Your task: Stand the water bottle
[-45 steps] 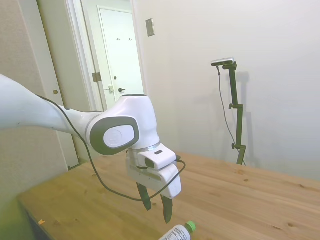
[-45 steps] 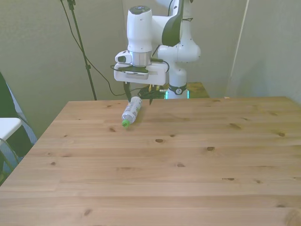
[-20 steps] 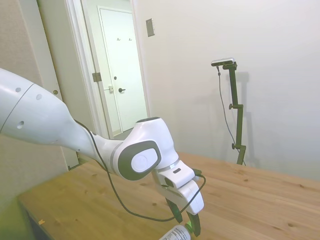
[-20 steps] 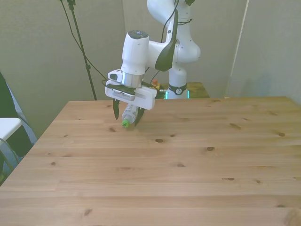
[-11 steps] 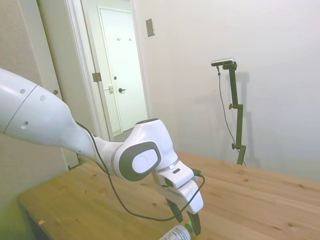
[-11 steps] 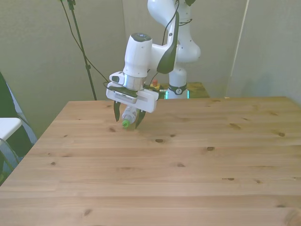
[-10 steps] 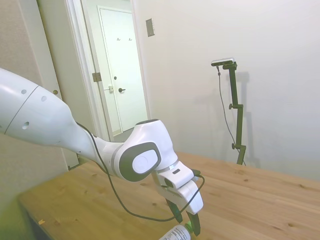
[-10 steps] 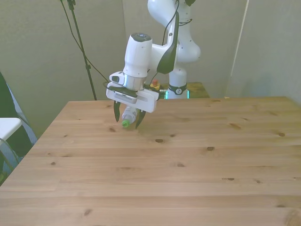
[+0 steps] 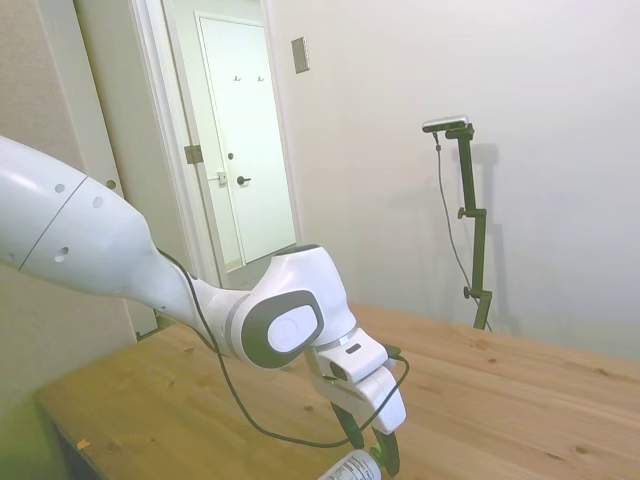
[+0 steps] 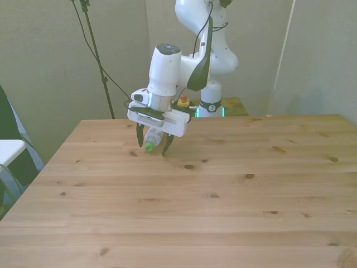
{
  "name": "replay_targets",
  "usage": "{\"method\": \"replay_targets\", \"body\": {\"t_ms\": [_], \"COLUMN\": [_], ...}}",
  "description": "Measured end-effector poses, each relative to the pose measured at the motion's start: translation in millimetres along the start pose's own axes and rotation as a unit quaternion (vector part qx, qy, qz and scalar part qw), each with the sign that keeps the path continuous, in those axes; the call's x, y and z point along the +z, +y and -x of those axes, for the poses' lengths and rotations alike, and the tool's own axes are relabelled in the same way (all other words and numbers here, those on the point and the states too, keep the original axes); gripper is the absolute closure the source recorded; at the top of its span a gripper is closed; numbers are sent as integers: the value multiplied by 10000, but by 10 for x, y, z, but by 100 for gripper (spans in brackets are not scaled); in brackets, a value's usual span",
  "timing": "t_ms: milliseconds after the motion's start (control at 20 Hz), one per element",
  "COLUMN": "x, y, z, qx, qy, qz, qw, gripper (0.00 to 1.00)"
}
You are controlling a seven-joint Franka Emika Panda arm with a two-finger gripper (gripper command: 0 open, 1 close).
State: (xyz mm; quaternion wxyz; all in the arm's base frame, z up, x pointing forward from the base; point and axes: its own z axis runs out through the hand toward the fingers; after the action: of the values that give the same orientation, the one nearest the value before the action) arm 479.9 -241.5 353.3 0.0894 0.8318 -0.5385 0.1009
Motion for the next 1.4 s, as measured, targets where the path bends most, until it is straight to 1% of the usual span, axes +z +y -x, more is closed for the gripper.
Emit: {"method": "replay_targets", "body": {"t_ms": [750, 1100, 1200, 1250, 1400], "x": [52, 14, -55, -136, -545], "y": [-55, -119, -159, -170, -141], "z": [45, 82, 105, 97, 40], "qx": [-48, -90, -78, -28, 207], "qy": [-21, -28, -23, -1, 194], "qz": [2, -30, -101, -176, -423], "qw": [10000, 10000, 9999, 9998, 9987], "gripper": [100, 100, 100, 100, 100]}}
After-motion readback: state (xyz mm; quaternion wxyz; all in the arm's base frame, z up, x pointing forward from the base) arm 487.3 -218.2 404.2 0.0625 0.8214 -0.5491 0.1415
